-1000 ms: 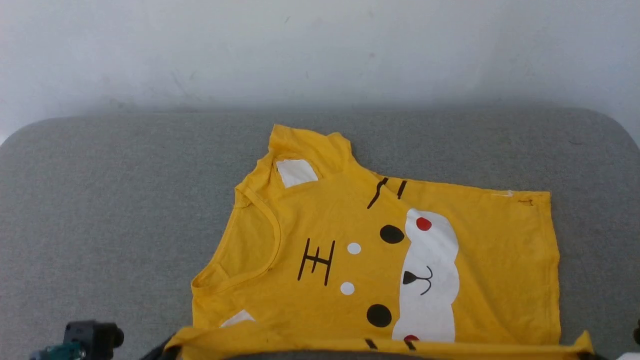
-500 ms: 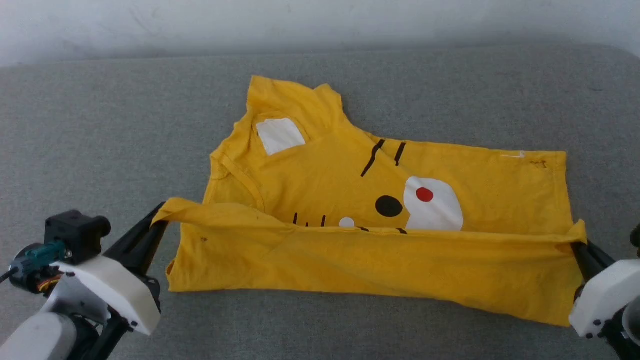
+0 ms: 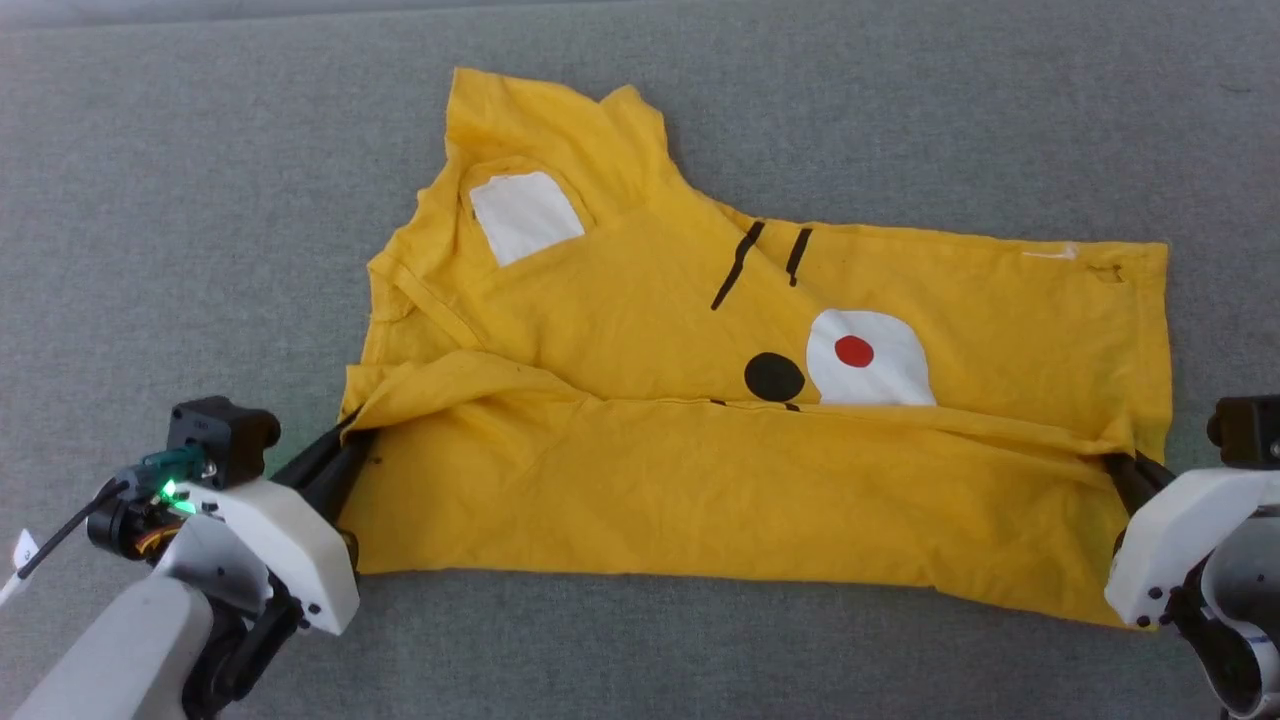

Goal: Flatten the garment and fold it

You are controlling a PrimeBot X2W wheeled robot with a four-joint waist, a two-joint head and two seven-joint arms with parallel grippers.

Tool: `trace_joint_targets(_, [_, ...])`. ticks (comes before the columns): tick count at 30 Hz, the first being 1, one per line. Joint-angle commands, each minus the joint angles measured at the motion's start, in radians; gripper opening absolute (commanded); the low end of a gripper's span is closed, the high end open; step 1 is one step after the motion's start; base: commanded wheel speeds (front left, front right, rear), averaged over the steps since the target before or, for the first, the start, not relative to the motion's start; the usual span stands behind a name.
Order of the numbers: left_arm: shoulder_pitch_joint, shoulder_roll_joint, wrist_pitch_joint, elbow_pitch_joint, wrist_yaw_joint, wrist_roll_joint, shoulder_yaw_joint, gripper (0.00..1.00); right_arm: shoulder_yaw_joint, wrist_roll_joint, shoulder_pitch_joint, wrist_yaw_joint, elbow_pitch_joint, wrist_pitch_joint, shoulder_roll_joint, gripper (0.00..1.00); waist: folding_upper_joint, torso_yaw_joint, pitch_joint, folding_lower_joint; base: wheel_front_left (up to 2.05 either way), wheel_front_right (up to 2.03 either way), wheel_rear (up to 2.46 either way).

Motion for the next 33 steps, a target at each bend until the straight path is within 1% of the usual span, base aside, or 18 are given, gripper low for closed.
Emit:
trace_joint_targets(1, [-0.021,-0.008,-0.003,0.013,-0.006,0.001,-0.001,0.57,0.004,-0.001,-0.005,-0.001,0.018,0.010,0.003,0.89,0.0000,0.001,0.001,-0.0001,0.00,0.00,0.00])
trace_joint_targets(2, [-0.027,-0.013,-0.006,0.024,-0.007,0.001,-0.003,0.89,0.003,0.001,-0.007,-0.001,0.021,0.008,0.005,1.00,0.0000,0.001,-0.001,-0.0001,0.00,0.00,0.00])
trace_joint_targets(3, [-0.031,-0.019,-0.009,0.034,-0.009,-0.003,-0.002,0.95,0.001,0.003,-0.009,-0.001,0.023,0.006,0.007,1.00,0.0000,0.002,-0.004,-0.0001,0.00,0.00,0.00])
trace_joint_targets(5, [-0.038,-0.033,-0.014,0.053,-0.014,-0.015,-0.002,1.00,0.000,0.005,-0.010,-0.001,0.026,0.005,0.009,1.00,0.0000,0.003,-0.012,-0.0001,0.00,0.00,0.00])
trace_joint_targets(10, [-0.039,-0.060,-0.045,0.086,-0.011,-0.034,0.007,1.00,-0.018,0.024,-0.003,-0.001,0.011,-0.013,0.019,1.00,0.0000,0.004,-0.052,-0.0001,0.00,0.00,0.00])
trace_joint_targets(14, [-0.007,-0.075,-0.101,0.070,0.016,-0.052,0.041,1.00,-0.034,0.035,0.023,-0.001,-0.028,-0.042,0.018,1.00,0.0000,0.007,-0.100,-0.0001,0.00,0.00,0.00])
trace_joint_targets(18, [0.069,-0.067,-0.174,0.012,0.072,-0.042,0.080,1.00,-0.075,0.017,0.068,-0.001,-0.101,-0.105,0.044,1.00,0.0000,0.010,-0.148,-0.0001,0.00,0.00,0.00])
trace_joint_targets(22, [0.169,-0.072,-0.269,-0.070,0.156,-0.012,0.123,1.00,-0.132,-0.032,0.124,-0.001,-0.170,-0.194,0.103,1.00,0.0000,0.015,-0.190,-0.0001,0.00,0.00,0.00])
trace_joint_targets(25, [0.245,-0.101,-0.321,-0.136,0.207,0.006,0.156,1.00,-0.155,-0.081,0.173,-0.001,-0.205,-0.278,0.139,1.00,0.0000,0.017,-0.216,-0.0001,0.00,0.00,0.00])
trace_joint_targets(28, [0.304,-0.129,-0.343,-0.192,0.252,0.078,0.183,1.00,-0.171,-0.123,0.221,-0.001,-0.219,-0.371,0.160,1.00,0.0000,0.021,-0.236,-0.0001,0.00,0.00,0.00])
trace_joint_targets(30, [0.337,-0.157,-0.346,-0.220,0.266,0.132,0.198,1.00,-0.177,-0.139,0.248,-0.001,-0.215,-0.429,0.165,1.00,0.0000,0.022,-0.246,-0.0001,0.00,0.00,0.00])
trace_joint_targets(33, [0.388,-0.209,-0.347,-0.245,0.275,0.207,0.226,1.00,-0.171,-0.125,0.281,-0.001,-0.175,-0.503,0.166,1.00,0.0000,0.022,-0.260,-0.0001,0.00,0.00,0.00])
